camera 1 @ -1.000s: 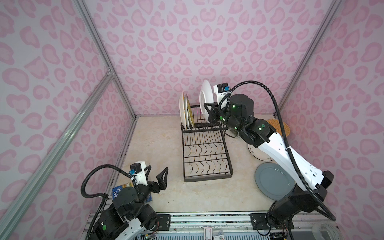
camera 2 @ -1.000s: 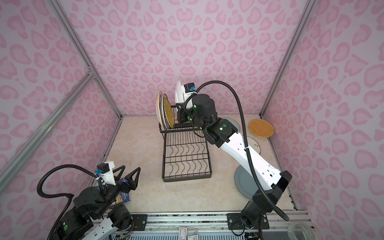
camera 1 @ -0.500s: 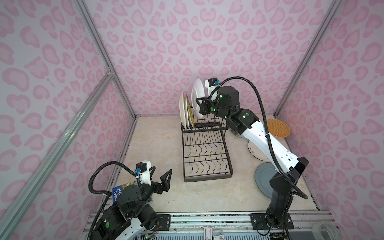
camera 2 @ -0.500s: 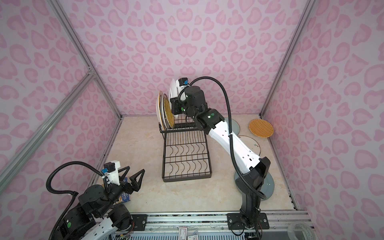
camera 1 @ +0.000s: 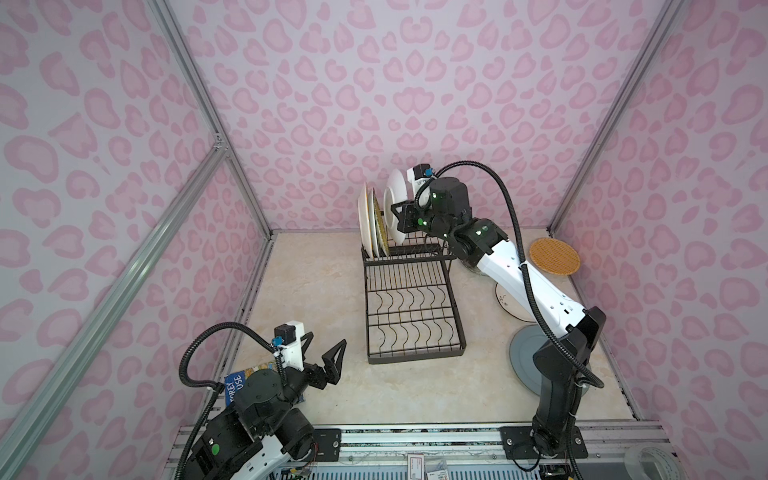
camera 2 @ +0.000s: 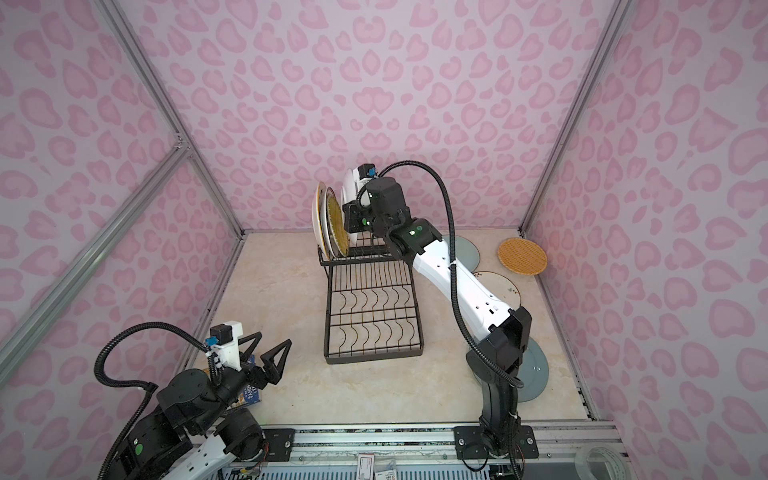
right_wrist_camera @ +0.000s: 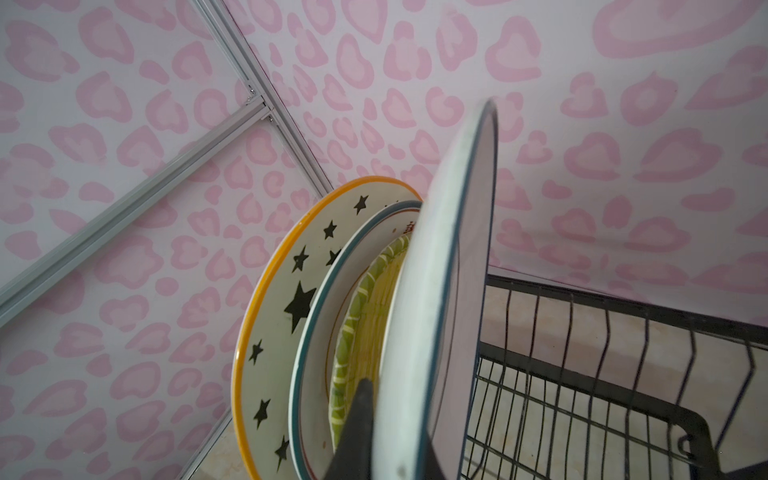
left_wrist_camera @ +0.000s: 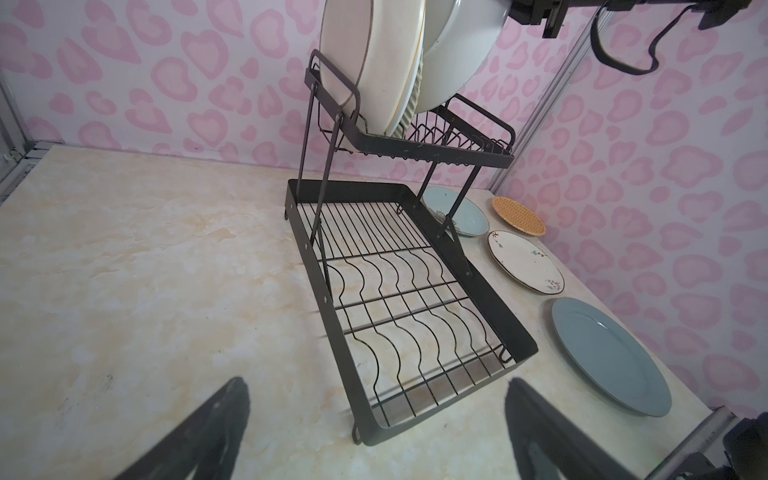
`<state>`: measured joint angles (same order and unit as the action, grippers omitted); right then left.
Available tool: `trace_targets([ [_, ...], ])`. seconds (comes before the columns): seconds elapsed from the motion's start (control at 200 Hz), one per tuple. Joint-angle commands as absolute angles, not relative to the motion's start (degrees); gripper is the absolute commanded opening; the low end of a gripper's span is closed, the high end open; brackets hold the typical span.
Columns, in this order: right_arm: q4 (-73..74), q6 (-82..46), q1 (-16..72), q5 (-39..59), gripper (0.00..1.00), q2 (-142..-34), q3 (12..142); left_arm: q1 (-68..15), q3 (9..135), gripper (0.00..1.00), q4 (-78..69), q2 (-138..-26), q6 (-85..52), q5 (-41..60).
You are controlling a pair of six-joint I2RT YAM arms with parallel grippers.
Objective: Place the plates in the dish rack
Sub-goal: 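Lower the white plate into the upper tier slot beside the standing plates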
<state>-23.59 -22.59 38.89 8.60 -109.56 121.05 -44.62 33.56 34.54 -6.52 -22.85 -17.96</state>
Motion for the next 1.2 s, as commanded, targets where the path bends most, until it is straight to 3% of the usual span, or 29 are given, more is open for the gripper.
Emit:
trace_targets([
  [0.0,-20.3,-23.8,38.8,8.1,0.0,-110.6,121.2,-44.5,33.7,0.98,32.3,-6.7,-22.3,-17.5],
  [1.195,-23.8,-26.5,42.1,-5.0,0.0,-113.5,119.3,-44.5,33.6,0.98,32.3,-5.4,-22.5,-17.1],
])
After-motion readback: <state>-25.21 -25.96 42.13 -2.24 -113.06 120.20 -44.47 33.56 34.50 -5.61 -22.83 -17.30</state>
